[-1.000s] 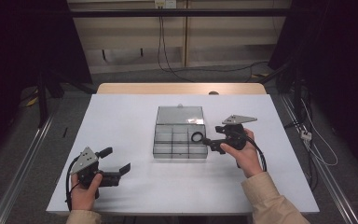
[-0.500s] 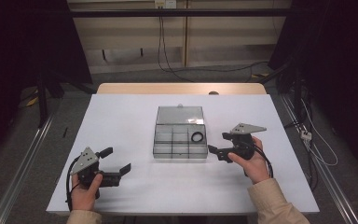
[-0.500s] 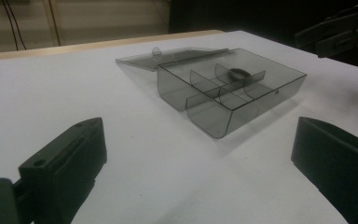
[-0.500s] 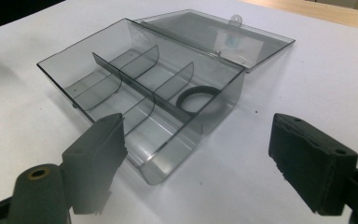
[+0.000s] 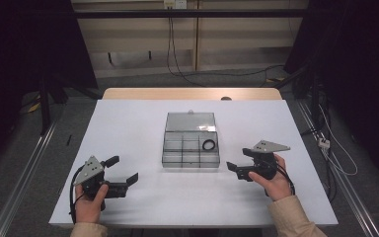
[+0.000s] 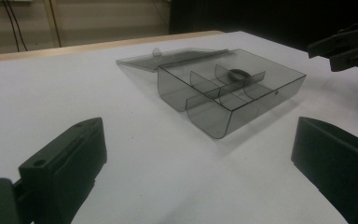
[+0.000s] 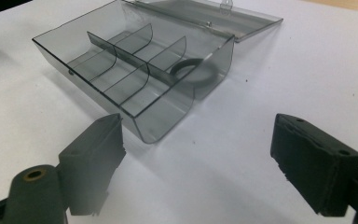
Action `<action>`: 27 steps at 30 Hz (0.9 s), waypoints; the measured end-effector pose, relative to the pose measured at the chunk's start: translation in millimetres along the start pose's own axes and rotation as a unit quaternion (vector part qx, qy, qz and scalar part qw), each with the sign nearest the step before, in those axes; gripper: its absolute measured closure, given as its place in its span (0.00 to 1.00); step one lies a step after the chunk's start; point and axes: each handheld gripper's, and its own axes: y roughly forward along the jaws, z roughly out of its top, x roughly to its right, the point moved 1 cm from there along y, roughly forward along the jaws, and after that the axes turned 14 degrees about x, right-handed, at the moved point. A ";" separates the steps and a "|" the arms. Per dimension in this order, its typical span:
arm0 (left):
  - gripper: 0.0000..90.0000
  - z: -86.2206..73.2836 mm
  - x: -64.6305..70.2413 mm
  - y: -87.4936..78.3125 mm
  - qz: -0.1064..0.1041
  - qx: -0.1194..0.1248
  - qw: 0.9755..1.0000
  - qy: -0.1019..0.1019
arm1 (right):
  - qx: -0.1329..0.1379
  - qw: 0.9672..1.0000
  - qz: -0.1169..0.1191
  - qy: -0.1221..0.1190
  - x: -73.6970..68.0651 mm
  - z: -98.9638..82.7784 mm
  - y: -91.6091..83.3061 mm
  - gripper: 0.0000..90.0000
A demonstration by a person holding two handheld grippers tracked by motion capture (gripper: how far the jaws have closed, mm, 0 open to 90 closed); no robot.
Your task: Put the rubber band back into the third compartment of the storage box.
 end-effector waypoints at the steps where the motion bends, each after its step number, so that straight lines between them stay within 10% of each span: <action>1: 0.03 0.0 0.1 0.0 0.000 0.000 1.000 0.000 | 0.000 1.000 0.000 0.002 0.2 -1.4 -1.4 0.19; 27: 0.03 2.2 0.8 -0.9 -0.003 0.005 1.000 0.001 | 0.019 1.000 -0.022 0.004 3.7 -20.4 -34.7 0.17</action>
